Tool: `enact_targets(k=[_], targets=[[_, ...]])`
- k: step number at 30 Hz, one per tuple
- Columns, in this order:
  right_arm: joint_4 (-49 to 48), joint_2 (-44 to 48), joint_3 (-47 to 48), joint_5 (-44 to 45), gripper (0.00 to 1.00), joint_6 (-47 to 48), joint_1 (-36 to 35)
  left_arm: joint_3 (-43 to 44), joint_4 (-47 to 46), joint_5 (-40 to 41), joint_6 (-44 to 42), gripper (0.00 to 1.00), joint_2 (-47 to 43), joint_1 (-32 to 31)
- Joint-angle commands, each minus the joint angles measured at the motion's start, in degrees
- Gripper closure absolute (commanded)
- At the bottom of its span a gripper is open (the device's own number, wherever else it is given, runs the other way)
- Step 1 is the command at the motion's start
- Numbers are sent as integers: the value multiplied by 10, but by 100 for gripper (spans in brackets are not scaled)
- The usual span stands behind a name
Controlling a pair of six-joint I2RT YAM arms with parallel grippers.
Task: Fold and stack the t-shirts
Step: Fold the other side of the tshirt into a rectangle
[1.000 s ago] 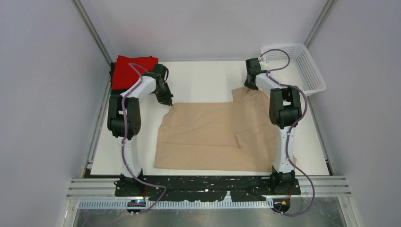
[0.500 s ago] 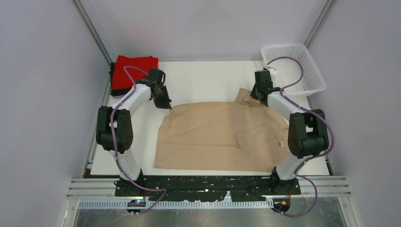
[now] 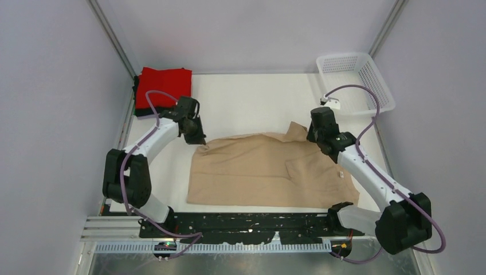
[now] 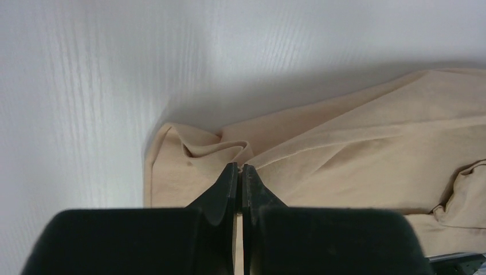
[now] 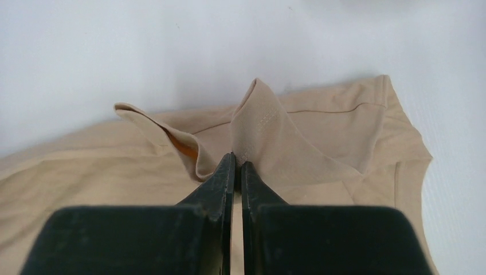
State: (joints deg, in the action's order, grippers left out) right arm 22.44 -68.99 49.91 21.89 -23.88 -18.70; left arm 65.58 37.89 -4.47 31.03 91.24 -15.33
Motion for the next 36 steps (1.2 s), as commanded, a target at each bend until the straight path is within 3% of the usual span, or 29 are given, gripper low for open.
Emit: enact_targets(k=[1, 15, 24, 28, 31, 33, 34, 36], targets=[[87, 78, -21, 47, 95, 5, -23, -30, -2, 37, 2, 100, -58, -2], [243, 230, -49, -7, 95, 18, -48, -100, 20, 85, 9, 100, -138, -37], [309, 240, -63, -72, 95, 1, -57, -140, 47, 133, 29, 98, -141, -63], [356, 245, -90, -121, 92, -34, -60, -144, 78, 143, 45, 78, -140, -64], [396, 247, -92, -182, 83, -55, -71, -145, 115, 123, 56, 52, -164, -64], [436, 250, -86, -203, 67, -53, -72, -147, 142, 137, 72, 17, -189, -64], [450, 252, -84, -206, 52, -43, -72, -145, 154, 144, 77, 3, -204, -64], [474, 262, -77, -224, 36, -21, -72, -136, 160, 144, 77, 0, -228, -64]])
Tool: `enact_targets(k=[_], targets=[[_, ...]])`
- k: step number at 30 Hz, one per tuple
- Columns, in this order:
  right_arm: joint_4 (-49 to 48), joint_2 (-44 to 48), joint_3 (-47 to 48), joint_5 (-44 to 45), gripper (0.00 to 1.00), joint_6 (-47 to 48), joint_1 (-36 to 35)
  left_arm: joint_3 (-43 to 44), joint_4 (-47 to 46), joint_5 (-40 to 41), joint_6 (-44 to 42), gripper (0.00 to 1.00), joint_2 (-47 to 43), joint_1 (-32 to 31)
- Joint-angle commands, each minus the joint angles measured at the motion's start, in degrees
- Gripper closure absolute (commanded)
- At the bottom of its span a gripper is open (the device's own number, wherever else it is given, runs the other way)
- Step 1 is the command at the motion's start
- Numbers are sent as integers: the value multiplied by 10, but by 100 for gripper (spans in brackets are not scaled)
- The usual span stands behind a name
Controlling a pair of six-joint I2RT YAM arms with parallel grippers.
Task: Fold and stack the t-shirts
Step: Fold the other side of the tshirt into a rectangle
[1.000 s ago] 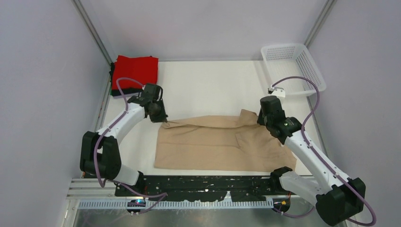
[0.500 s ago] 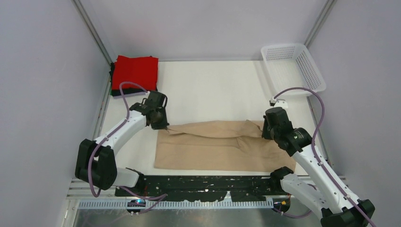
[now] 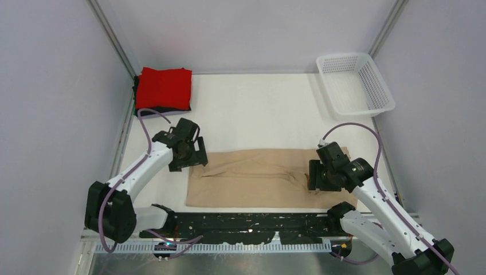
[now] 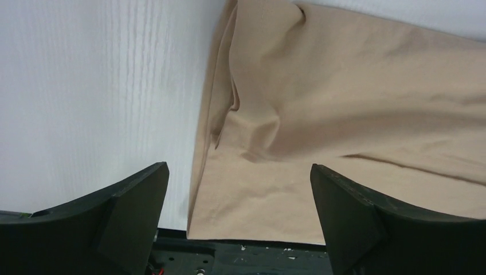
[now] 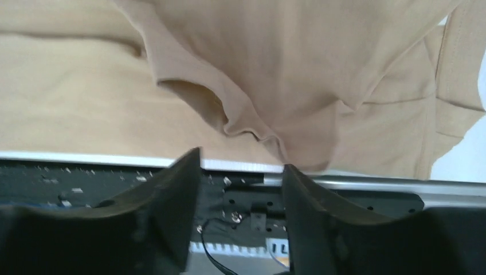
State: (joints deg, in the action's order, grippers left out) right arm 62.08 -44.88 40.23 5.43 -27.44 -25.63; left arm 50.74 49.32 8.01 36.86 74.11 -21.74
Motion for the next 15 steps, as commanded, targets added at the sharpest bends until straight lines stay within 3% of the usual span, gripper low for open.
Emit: enact_targets(k=[1, 2, 7, 12, 15], targets=[[81, 33, 23, -70, 32, 23, -3, 17, 38, 12, 17, 0, -67, 0], [79, 40, 29, -81, 23, 31, -3, 19, 27, 4, 15, 0, -75, 0], [9, 85, 55, -62, 0, 36, -3, 33, -50, -95, -6, 0, -56, 0], [-118, 108, -1, 10, 5, -16, -2, 12, -149, -204, -4, 0, 20, 1], [-177, 82, -33, 31, 4, -47, -1, 16, -160, -192, -1, 1, 72, 5]])
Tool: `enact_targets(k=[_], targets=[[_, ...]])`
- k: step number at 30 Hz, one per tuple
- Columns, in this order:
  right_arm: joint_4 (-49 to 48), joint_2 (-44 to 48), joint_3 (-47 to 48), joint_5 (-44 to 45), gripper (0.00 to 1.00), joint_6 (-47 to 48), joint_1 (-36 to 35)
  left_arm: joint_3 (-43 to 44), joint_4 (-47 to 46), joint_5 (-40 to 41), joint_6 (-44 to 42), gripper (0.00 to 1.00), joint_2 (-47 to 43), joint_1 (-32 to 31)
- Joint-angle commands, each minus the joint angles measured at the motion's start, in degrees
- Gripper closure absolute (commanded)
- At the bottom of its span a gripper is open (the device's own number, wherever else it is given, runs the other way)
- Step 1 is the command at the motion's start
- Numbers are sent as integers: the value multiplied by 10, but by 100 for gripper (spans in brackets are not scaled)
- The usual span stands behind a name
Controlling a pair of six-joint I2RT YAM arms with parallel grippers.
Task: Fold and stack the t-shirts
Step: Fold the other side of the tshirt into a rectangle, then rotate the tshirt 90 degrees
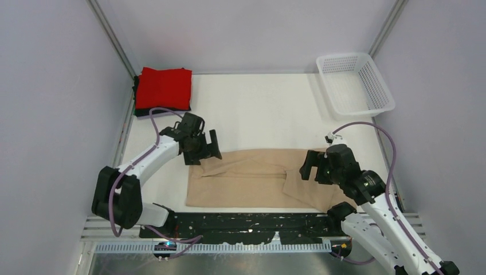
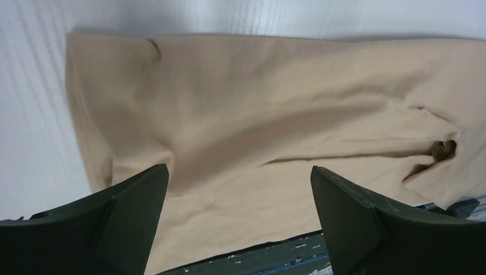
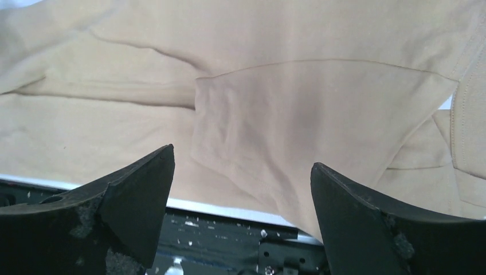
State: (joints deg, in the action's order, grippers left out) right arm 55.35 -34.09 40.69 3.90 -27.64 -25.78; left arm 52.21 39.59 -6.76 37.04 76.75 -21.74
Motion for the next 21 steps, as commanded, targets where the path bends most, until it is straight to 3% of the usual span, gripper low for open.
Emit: enact_targets(k=[1, 5, 9, 13, 15, 21], targets=[[-120, -41, -46, 54, 4, -50, 0, 3, -64, -42, -3, 0, 64, 10], [-155, -76, -86, 81, 5, -68, 5, -1, -85, -39, 7, 0, 123, 44], [-176, -112, -123, 79, 5, -100, 25, -7, -83, 14, 21, 0, 146, 81], [-222, -139, -153, 55, 4, -94, 62, -6, -90, -32, 12, 0, 161, 130], [-235, -160, -159, 25, 5, -87, 93, -20, -104, -57, 17, 0, 154, 148], [-309, -219, -177, -52, 5, -84, 149, -7, -51, -6, 21, 0, 84, 148]])
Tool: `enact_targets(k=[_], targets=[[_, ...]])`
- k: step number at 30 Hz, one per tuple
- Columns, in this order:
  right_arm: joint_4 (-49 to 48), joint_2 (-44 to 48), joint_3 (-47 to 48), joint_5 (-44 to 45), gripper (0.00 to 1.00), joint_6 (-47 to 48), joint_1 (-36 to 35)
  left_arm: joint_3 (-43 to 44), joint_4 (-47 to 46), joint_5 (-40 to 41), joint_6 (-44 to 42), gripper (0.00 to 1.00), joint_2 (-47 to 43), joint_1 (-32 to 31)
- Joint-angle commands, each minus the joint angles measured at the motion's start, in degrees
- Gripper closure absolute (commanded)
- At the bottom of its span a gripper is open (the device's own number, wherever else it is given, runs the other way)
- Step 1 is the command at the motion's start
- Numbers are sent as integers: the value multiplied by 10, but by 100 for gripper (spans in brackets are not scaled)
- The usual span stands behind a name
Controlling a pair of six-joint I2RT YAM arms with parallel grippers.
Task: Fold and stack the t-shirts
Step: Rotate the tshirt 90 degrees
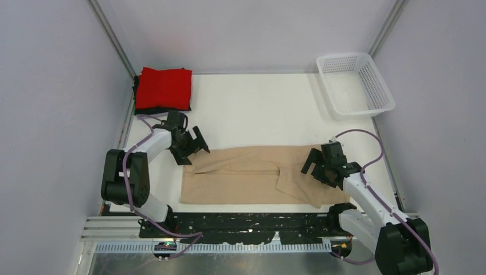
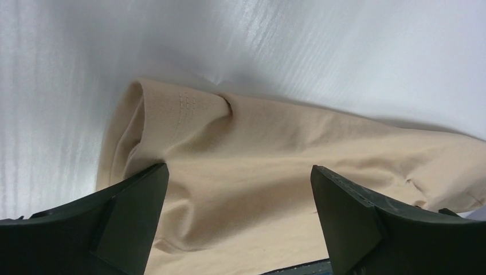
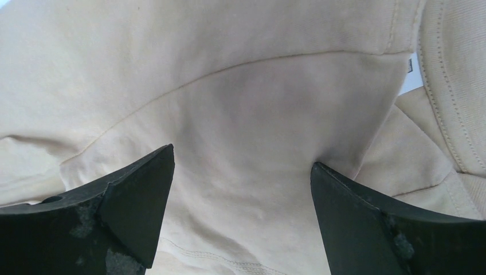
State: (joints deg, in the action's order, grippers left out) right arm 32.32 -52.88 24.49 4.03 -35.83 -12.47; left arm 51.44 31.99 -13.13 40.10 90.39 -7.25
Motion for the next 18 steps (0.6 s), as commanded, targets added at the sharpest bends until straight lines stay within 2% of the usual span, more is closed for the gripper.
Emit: enact_targets(k=[1, 3, 6, 10, 14, 18], targets=[[-93, -47, -14, -57, 5, -2, 16, 3, 33, 73, -10, 0, -73, 3], [-119, -75, -7, -59, 4, 5, 17, 2, 33, 92, -14, 0, -110, -1], [-134, -132, 32, -48, 4, 17, 16, 6, 39, 72, -24, 0, -136, -16], [-142, -248, 106, -43, 4, 40, 17, 4, 32, 66, -27, 0, -148, -90], [-153, -345, 188, -43, 5, 45, 17, -11, -22, 8, -23, 1, -119, -152], [-143, -433, 283, -51, 5, 50, 18, -35, -36, -35, -34, 0, -74, -169]])
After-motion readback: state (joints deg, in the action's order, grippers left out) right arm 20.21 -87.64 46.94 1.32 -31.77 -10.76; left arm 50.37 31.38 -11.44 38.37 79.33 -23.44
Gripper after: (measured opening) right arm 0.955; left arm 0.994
